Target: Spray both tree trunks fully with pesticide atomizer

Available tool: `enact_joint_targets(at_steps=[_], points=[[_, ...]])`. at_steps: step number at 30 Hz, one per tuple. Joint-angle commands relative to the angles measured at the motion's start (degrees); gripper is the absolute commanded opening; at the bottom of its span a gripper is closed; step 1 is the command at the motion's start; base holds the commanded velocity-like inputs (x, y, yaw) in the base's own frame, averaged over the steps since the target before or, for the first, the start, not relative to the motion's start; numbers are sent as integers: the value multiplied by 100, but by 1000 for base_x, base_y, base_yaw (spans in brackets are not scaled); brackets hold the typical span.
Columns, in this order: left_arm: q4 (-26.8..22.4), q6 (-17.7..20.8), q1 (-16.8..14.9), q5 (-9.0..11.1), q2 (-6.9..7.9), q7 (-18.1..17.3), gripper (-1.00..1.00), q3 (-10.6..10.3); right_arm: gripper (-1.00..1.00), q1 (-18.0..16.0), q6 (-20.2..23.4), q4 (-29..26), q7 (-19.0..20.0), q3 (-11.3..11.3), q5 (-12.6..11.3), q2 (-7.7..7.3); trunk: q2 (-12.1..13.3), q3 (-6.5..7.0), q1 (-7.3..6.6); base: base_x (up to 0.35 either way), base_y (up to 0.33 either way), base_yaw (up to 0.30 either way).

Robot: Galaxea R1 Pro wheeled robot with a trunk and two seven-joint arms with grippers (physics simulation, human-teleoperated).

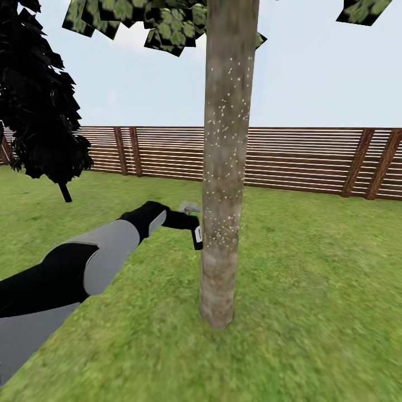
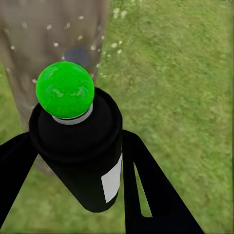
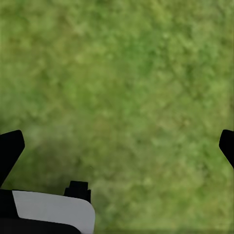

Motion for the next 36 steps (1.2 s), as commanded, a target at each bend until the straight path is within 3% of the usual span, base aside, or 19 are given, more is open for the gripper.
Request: enact_joint_targets(at_steps=[1,5,8,16,18,21,24,29,31,33,36], points=[[-3,-156,100,6,0,15,-100,31,100,0,0,0,0,0,2,0,-1,1,0,0,0,0],[-7,-394,444,3,0,29,-100,40,100,3,0,0,0,0,5,0,-1,1,0,0,0,0],[-3,-1019,766,3,0,25,-100,45,100,5,0,0,0,0,7,0,-1,1,0,0,0,0],[-15,-2092,1861,2,14,33,-100,55,100,7,2,0,-21,-3,1,-5,-1,1,0,0,0,0],[-16,-2513,2075,9,193,31,-100,55,100,6,7,0,-24,-1,6,-1,-1,1,0,0,0,0],[-13,-2623,2177,12,593,33,-100,55,100,8,9,0,-19,0,7,-1,-1,1,0,0,0,0],[-20,-2638,2197,12,709,33,-100,55,100,8,9,0,-18,0,8,0,-1,1,0,0,0,0],[-20,-2661,2202,-6,735,22,-100,47,100,6,9,0,-18,0,8,6,-1,1,0,-4,44,0],[-20,-2668,2207,-171,732,18,-100,39,100,3,11,0,-12,0,8,8,-1,1,0,-1,28,0],[-13,-2936,2210,-855,706,-4,-100,28,100,8,16,0,-14,0,8,9,-1,1,0,0,95,0],[-12,-3119,2211,-1026,702,-6,-100,29,100,6,17,0,-12,0,8,11,-1,1,0,0,48,0]])
